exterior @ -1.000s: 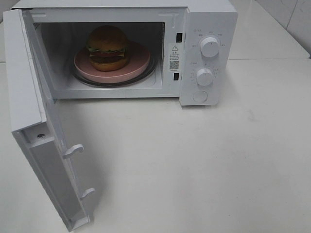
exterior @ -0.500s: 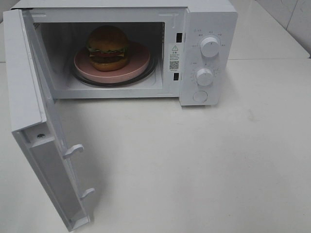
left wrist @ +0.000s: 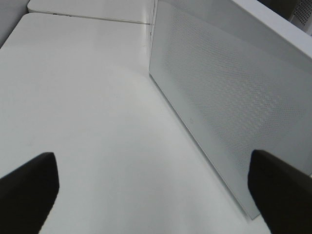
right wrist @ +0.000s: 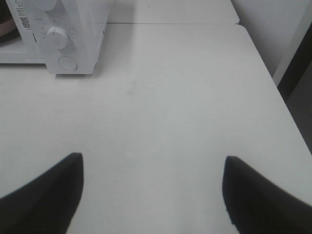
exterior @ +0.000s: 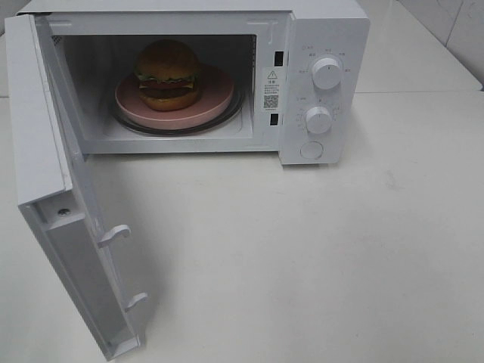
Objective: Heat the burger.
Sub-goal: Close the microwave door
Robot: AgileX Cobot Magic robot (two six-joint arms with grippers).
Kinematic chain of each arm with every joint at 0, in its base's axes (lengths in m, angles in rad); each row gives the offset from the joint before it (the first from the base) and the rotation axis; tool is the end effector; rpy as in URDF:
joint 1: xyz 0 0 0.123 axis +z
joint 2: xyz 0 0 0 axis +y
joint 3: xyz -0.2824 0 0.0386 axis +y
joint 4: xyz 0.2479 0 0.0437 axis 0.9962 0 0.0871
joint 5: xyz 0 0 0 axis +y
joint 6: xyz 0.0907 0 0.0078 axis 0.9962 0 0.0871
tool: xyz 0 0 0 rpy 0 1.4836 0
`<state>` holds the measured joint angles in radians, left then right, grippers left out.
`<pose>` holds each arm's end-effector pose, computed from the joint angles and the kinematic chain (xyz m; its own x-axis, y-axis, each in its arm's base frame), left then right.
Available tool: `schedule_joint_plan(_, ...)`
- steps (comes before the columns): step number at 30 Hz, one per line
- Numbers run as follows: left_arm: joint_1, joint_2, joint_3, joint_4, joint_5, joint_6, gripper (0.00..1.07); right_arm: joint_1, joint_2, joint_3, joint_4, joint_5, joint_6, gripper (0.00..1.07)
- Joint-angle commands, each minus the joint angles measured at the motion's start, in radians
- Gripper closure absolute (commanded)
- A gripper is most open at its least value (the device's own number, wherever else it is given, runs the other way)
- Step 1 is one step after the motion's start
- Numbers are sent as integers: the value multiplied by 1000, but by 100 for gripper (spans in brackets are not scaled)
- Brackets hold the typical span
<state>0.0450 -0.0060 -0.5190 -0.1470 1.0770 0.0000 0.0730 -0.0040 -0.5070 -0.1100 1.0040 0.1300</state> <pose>-0.0087 -0.0122 0.2818 -0.4476 -0.0896 -0.8897 0.0396 0.9920 -0.1199 -0.0037 -0.0087 0.2842 -0.3893 0.0421 -0.9201 0.0400 0.9988 0.0288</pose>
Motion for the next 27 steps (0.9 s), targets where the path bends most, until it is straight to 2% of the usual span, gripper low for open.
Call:
schedule_joint_plan(1, -3, -13, 2, 0, -8, 6, 9, -1, -26, 6, 3, -7, -9, 31)
schedule_joint_plan(18, -3, -4, 2, -2, -8, 6, 9, -1, -26, 6, 3, -7, -9, 31)
schedule_joint_plan(23, -9, 20, 1, -43, -18, 0, 9, -1, -26, 6, 3, -7, -9, 31)
schedule_joint_plan(25, -9, 47, -11, -50, -29, 34, 9, -1, -26, 6, 3, -7, -9, 31)
schedule_joint_plan(26, -9, 47, -11, -50, -29, 34, 9, -1, -26, 6, 3, -7, -9, 31)
schedule_joint_plan(27, -9, 75, -25, -51, -56, 81, 9, -1, -26, 6, 3, -7, -9, 31)
